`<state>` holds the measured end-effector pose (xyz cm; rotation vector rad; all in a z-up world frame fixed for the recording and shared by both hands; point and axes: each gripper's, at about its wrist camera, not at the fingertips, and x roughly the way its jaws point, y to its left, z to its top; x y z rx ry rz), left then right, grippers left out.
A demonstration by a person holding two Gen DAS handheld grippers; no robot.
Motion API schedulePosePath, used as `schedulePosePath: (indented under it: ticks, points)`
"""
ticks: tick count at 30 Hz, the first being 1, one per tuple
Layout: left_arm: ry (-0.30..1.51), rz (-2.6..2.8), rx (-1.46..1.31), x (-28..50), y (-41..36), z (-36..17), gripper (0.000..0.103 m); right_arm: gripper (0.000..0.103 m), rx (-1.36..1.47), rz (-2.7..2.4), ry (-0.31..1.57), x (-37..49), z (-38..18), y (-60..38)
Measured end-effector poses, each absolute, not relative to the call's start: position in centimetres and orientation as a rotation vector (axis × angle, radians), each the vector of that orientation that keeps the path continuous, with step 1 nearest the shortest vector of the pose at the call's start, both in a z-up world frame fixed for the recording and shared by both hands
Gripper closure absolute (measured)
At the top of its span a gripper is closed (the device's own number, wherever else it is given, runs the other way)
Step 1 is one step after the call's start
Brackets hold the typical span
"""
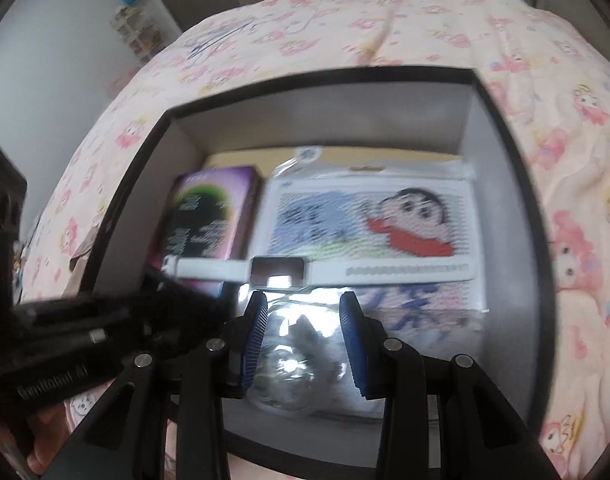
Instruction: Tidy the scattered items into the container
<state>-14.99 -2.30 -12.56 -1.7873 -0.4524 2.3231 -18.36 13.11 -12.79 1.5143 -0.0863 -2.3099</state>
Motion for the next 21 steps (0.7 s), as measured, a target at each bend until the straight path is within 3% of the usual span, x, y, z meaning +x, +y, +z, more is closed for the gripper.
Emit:
schedulePosePath:
  ticks: [5,9,18,21]
  points:
    - [-0.428,2.427,-1.858,-14.9,-3.8,-12.2,0.090,0.069,1.524,-2.292,-0.080,-18.5,-12.9,13.1]
    - [-0.543,2.393,-1.751,-15.2,-5.1,-11.2,0.089,0.069,1.512,-2.281,-0.051,-18.3,-13.2,12.1]
    - [-0.444,2.332,-1.862,-15.2,-4.1,-13.0,0.089,0.069,1.509,-2.341,-0.100,-18.5,-12.6,13.8]
    - [-0.507,2.329,-1.869,-14.9,-5.6,-12.7,0.089,0.069,1.546,-2.286,-0.103,-18.6,-13.3,13.6]
